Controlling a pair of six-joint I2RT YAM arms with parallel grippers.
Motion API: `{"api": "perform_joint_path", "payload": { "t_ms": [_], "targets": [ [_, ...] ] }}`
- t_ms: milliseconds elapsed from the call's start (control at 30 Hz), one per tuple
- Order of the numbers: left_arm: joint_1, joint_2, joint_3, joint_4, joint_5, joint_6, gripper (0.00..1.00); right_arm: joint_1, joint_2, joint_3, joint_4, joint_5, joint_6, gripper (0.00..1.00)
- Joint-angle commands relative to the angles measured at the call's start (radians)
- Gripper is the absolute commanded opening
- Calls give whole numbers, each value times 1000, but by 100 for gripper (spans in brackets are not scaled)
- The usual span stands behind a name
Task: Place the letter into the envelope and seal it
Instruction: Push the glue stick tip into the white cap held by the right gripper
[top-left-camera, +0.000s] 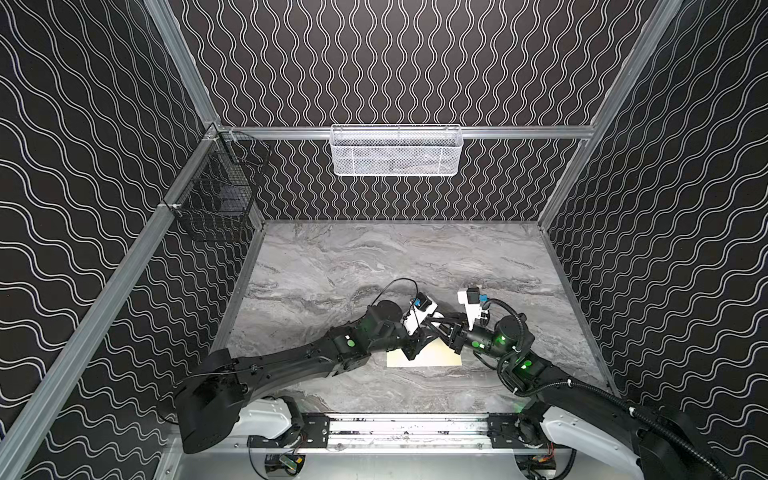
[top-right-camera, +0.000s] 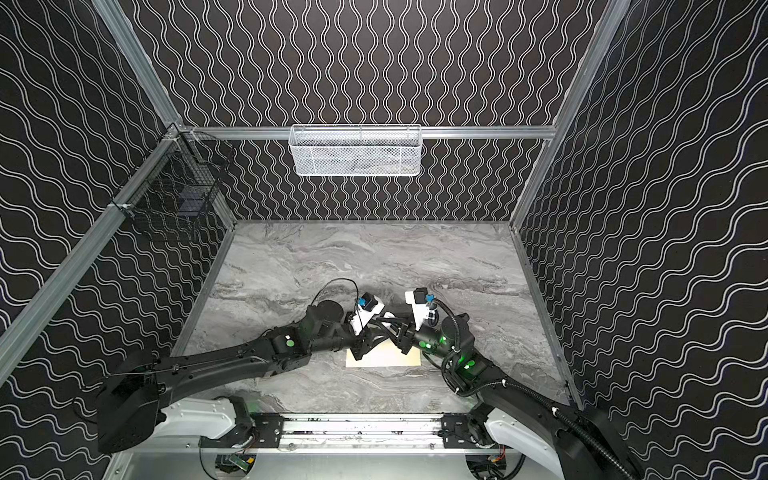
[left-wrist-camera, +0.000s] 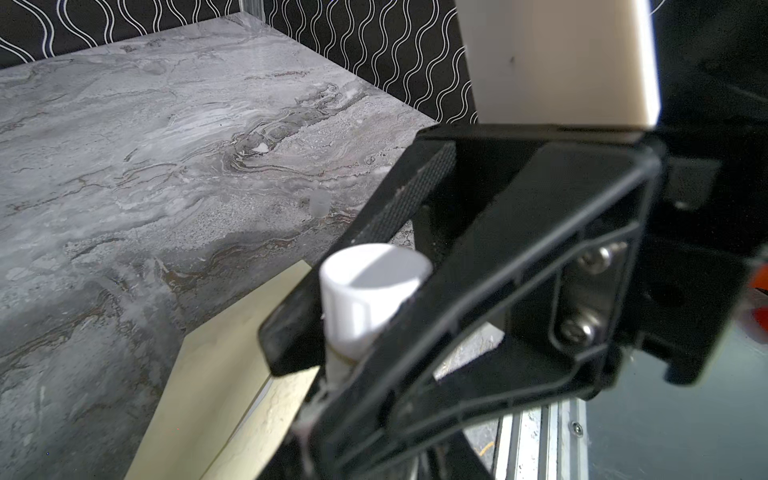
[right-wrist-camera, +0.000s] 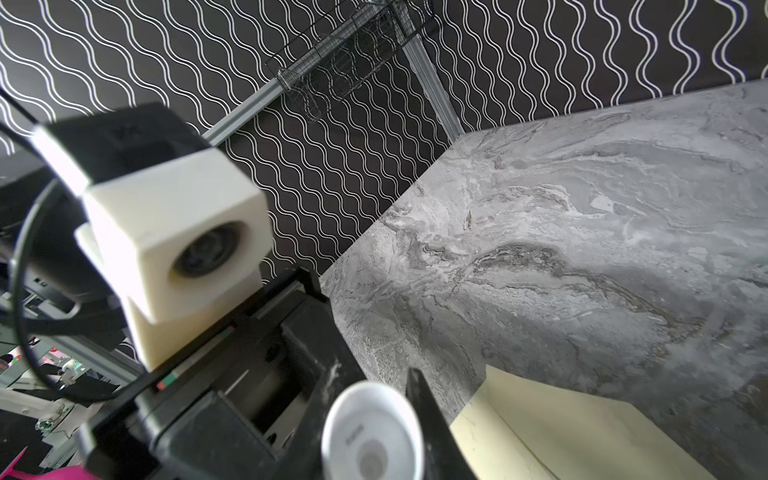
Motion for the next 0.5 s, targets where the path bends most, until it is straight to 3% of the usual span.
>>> {"api": "perform_joint_path", "payload": {
  "t_ms": [0, 233, 467],
  "targets": [
    [-1, -2, 22, 46, -5, -36, 20, 1, 8, -6, 16, 6, -15, 2],
    [-1, 2, 27, 32, -7, -42, 15, 1, 9, -10, 12, 14, -23, 3],
    [-1, 2, 19, 32, -11, -47, 13, 1, 9, -12, 15, 12, -25, 13]
  ]
}}
